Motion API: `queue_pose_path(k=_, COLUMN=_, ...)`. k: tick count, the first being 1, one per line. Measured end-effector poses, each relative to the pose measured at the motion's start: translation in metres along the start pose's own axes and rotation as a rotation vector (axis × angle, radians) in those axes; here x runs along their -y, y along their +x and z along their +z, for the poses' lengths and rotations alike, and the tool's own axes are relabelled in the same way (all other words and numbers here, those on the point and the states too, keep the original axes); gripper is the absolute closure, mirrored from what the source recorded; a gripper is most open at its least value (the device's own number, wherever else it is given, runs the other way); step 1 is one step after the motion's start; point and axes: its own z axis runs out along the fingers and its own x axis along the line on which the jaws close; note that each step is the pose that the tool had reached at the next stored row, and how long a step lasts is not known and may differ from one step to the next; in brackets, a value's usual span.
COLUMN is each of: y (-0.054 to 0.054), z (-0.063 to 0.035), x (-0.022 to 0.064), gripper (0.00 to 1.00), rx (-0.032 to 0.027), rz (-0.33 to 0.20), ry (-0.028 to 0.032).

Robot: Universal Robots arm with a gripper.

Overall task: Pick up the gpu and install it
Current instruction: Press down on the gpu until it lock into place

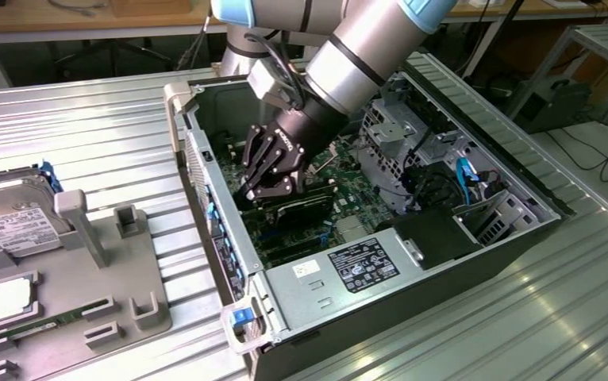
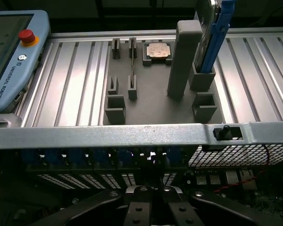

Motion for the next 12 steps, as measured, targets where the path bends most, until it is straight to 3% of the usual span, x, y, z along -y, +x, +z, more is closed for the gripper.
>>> queue_pose_path(k=4, y=-0.0023, z=0.001, x=0.0006, gripper=0.89, rx=-0.0032, rz=0.002, ry=0.0)
queue_pose_path(k=9, y=-0.0077, z=0.0017, x=0.0012, gripper=0.89, rx=-0.0206, rz=0.015, ry=0.0)
queue_pose_path(k=12, y=-0.008, z=0.0052, x=0.0037, gripper=0.89, rx=-0.021, rz=0.015, ry=0.0)
